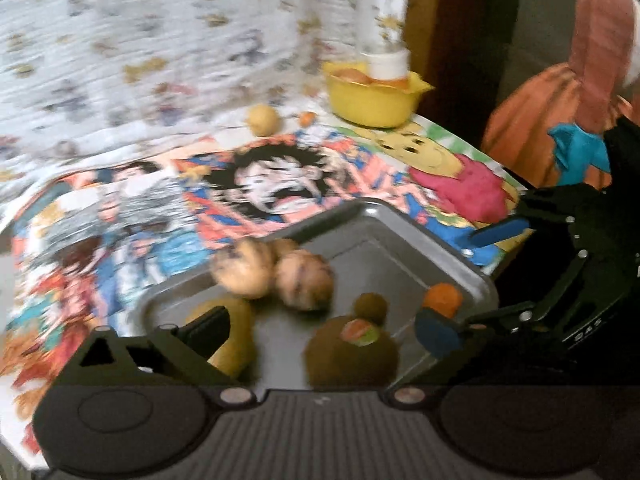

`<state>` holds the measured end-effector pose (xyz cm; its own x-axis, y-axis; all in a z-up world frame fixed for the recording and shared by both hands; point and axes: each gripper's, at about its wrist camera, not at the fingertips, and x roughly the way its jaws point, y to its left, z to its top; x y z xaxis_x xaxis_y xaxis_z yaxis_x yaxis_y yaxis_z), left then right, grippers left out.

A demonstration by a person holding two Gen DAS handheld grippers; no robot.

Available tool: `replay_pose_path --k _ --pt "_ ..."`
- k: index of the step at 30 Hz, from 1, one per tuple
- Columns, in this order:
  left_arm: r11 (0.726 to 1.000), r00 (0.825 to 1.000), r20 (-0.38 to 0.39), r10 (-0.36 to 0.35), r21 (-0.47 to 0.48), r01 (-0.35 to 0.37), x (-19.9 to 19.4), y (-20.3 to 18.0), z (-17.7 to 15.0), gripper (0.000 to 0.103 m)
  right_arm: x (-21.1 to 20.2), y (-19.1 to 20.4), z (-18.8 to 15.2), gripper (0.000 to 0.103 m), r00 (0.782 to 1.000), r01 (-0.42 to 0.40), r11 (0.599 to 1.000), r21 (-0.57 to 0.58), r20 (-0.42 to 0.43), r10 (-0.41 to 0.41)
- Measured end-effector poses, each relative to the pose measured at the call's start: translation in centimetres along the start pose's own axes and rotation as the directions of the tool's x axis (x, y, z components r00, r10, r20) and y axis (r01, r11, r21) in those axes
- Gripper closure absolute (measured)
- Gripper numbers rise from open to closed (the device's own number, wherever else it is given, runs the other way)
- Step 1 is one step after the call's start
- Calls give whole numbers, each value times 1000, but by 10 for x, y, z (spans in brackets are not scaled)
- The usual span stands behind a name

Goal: Organize fruits

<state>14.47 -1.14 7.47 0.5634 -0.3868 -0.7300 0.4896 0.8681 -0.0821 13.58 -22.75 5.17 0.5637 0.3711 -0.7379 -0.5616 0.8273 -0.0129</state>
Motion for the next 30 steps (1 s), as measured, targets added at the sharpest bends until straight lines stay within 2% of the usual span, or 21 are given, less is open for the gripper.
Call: replay_pose_path --k 1,7,16,22,30 --pt "1000 1000 1 13 -19 -13 -4 5 -3 1 1 0 2 5 1000 3 1000 2 4 -3" --pt "987 996 -35 76 -140 -80 -17 39 -21 1 8 -1 14 2 999 45 999 -3 8 -45" --pt "965 989 -35 144 -215 -149 -32 73 -34 1 16 -4 38 1 991 130 991 44 33 -132" --pt "940 987 -34 155 -302 -158 -36 96 -29 1 24 -10 49 1 985 160 982 102 44 -165" --pt "929 981 -32 190 -317 -190 -23 111 0 1 34 -29 69 1 981 160 972 173 83 -176"
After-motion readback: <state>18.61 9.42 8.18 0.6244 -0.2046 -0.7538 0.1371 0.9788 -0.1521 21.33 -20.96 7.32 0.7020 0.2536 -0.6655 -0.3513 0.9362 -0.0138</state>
